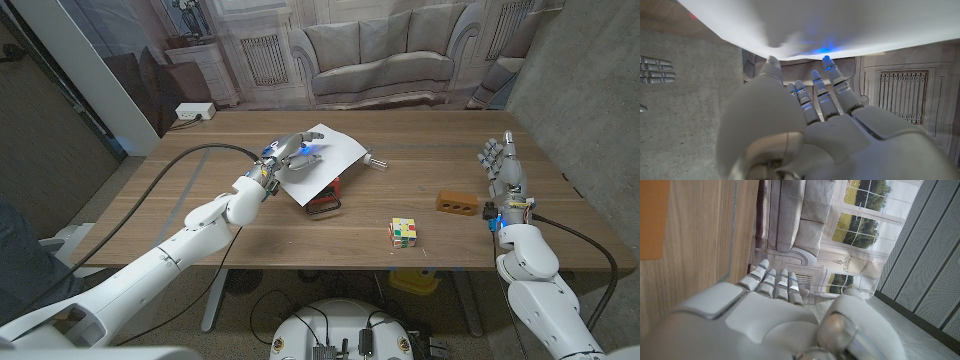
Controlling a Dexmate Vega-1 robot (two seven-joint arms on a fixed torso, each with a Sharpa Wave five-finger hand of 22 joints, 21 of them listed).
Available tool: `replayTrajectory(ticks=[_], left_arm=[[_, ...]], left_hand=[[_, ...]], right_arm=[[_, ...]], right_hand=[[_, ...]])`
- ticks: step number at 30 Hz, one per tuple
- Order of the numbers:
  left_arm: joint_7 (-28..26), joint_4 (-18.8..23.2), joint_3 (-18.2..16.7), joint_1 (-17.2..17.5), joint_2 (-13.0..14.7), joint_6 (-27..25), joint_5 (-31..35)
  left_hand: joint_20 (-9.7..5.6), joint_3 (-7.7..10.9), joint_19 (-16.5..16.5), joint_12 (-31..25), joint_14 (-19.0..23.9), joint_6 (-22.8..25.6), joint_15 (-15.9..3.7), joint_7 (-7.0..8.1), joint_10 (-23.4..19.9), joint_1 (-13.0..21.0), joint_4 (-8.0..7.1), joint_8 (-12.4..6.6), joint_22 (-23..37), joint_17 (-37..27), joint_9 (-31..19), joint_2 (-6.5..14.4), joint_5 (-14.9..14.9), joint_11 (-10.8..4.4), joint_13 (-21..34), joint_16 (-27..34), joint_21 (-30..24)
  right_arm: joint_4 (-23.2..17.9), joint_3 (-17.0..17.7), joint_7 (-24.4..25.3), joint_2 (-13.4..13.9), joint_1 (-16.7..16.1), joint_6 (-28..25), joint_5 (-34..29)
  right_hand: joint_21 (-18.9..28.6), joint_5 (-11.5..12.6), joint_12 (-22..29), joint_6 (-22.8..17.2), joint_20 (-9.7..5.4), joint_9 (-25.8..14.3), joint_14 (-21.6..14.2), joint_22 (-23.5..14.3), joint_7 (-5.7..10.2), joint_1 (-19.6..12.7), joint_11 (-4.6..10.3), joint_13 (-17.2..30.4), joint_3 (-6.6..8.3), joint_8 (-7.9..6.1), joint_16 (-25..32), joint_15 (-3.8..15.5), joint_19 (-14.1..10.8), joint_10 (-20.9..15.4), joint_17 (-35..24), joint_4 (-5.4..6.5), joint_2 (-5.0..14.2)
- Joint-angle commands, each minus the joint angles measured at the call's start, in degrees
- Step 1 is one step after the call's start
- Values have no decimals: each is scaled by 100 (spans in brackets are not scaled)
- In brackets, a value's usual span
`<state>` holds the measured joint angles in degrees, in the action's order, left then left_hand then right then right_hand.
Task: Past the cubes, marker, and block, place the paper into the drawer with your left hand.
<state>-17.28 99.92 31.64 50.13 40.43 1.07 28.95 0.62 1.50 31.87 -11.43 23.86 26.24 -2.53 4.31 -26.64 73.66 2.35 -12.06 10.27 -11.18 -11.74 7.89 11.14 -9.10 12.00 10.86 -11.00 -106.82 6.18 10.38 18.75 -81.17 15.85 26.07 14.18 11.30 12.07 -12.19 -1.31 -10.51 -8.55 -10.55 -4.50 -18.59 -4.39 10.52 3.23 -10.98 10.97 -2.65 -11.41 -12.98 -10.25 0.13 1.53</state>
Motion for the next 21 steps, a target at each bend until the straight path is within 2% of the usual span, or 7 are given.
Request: replayTrajectory(ticks=[1,3,5,13,16,18,21], left_arm=[[-44,153,-45,56,46,-112,93],[-71,171,-53,70,43,-134,111],[-109,185,-62,86,36,-162,139],[-35,236,-112,99,73,-127,18],[39,303,-126,107,103,-177,-7],[64,350,-131,116,121,-225,13],[82,426,-143,138,145,-292,44]], left_hand=[[37,-6,-50,-2,-50,-18,-538,59,41,-18,-34,9,10,-21,6,21,-3,15,3,4,-9],[187,2,-106,-2,-117,2,-556,80,51,-36,-52,1,14,-24,6,45,-2,1,3,-8,-4],[232,-11,-204,-9,-172,24,-546,107,41,-90,-86,-7,15,-25,6,47,-9,-10,3,-16,20],[160,-313,-493,-11,-309,160,-563,202,51,-846,-507,-30,5,-18,21,-72,-4,-83,-9,7,27],[189,-364,-646,20,-375,132,-502,181,149,-1094,-675,-9,6,-23,22,8,32,-71,-11,5,48],[191,-388,-937,31,-511,83,-453,164,229,-1261,-795,17,9,-26,28,70,65,-36,-12,-13,91],[229,-404,-1121,44,-626,34,-402,173,311,-1370,-871,37,15,-27,32,101,86,-48,-13,-32,96]], right_arm=[[3,10,-5,-18,-20,81,8],[6,11,-11,-21,-22,94,14],[4,12,-8,-21,-28,99,8],[-19,17,-2,-32,-69,127,8],[-24,17,-3,-31,-77,133,5],[-24,15,-11,-27,-79,139,5],[-33,14,-7,-23,-79,134,0]], right_hand=[[-8,1,33,-48,-18,-22,-52,-7,20,12,-19,19,-20,-19,-12,-21,-56,-55,-27,-2,27],[-11,0,34,-53,-18,-22,-53,-7,16,11,-17,19,-21,-21,-12,-16,-57,-60,-27,-3,28],[-14,0,36,-52,-16,-22,-56,-7,17,11,-15,19,-22,-20,-11,-19,-56,-66,-27,-4,28],[-24,-2,35,-53,-15,-22,-64,-8,15,13,-11,19,-26,-20,-10,-25,-59,-65,-27,-5,31],[-27,-3,35,-53,-17,-22,-70,-9,23,14,-14,19,-27,-20,-9,-20,-63,-68,-27,-5,33],[-29,-3,35,-55,-16,-22,-73,-9,19,14,-12,19,-27,-20,-8,-25,-63,-68,-27,-5,34],[-32,-4,36,-63,-16,-22,-73,-9,15,13,-17,19,-28,-23,-9,-27,-65,-72,-27,-6,36]])
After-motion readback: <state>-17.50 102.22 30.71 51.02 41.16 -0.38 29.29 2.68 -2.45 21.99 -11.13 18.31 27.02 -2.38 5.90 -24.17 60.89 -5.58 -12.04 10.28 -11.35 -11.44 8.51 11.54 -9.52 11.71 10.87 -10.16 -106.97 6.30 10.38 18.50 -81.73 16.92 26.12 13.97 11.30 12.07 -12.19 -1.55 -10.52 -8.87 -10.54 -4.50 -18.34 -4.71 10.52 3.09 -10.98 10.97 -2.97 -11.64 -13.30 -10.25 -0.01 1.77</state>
